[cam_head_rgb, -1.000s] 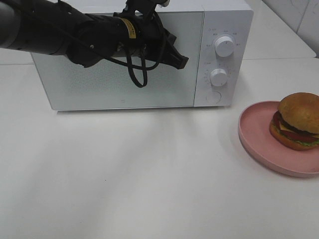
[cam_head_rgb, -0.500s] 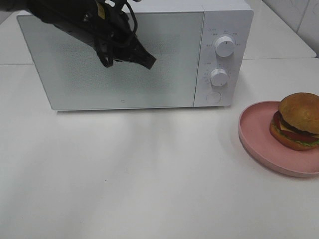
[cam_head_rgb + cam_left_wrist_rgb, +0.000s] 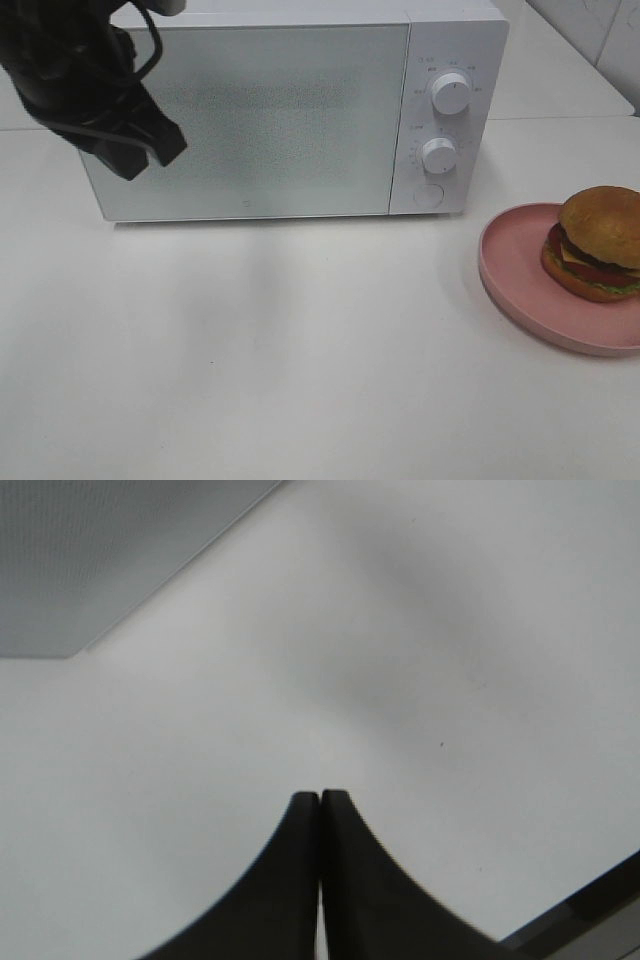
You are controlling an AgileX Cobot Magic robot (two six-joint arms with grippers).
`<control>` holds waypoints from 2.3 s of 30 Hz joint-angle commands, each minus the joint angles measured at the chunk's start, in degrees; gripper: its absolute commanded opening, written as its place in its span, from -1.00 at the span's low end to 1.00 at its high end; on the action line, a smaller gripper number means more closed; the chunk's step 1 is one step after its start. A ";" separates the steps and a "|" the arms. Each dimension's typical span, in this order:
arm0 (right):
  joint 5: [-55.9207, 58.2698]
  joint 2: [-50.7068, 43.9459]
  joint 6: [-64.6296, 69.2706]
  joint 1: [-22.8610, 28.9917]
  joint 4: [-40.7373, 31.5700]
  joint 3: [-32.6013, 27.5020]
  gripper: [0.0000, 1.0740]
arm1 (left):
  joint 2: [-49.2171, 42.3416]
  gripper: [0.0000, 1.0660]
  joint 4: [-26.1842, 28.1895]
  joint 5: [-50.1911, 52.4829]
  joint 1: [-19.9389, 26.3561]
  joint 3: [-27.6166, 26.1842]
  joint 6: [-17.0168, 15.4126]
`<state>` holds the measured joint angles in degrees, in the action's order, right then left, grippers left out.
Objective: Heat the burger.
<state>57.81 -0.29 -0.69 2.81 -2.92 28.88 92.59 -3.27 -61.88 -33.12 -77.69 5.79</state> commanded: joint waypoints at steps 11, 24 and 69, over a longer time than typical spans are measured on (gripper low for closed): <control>-0.34 -1.43 -0.34 -0.23 0.23 0.00 0.19 | -9.68 -0.99 5.10 -3.84 13.98 10.08 -1.43; -0.34 -1.43 -0.34 -0.23 0.23 0.00 0.19 | -31.17 -0.99 2.86 -2.64 16.44 25.55 -6.42; -0.40 -1.43 -0.34 -0.23 0.23 0.00 0.19 | -92.19 -0.99 4.53 2.18 16.44 48.87 -1.20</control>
<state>57.81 -0.29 -0.69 2.81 -2.92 28.88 0.92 0.80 -60.62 -16.67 -28.99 4.93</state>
